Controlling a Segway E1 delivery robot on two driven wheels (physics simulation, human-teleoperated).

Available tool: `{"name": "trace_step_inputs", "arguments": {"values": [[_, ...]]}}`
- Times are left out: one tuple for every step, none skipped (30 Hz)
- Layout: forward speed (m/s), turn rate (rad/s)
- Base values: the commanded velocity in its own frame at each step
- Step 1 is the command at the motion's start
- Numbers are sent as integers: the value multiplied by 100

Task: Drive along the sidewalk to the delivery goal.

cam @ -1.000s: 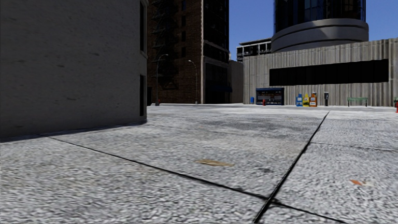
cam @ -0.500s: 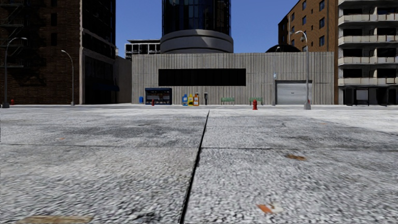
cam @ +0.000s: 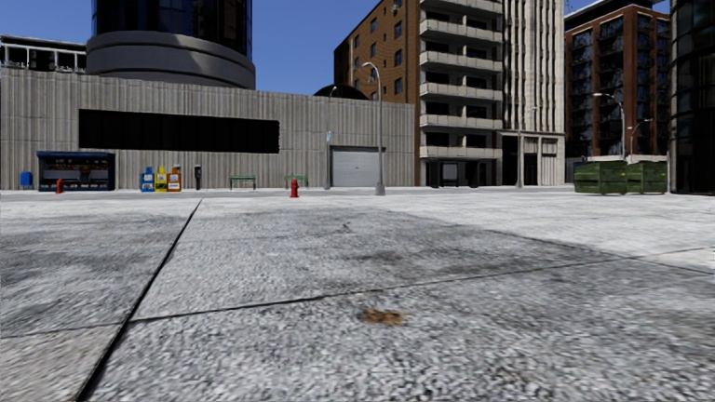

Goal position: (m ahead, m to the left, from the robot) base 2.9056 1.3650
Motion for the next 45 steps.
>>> {"name": "trace_step_inputs", "arguments": {"values": [[200,0],[200,0],[200,0],[200,0],[200,0],[200,0],[200,0],[200,0],[200,0],[200,0],[200,0],[200,0],[200,0],[200,0],[200,0],[200,0],[200,0],[200,0],[200,0],[200,0],[200,0],[200,0],[200,0],[200,0],[200,12],[200,63],[200,79],[200,79],[200,87],[200,93],[200,105],[200,120],[200,120],[200,120],[200,120],[196,120],[180,120],[180,120],[157,120],[137,120],[125,106],[120,38],[120,38],[119,31],[118,29]]}}
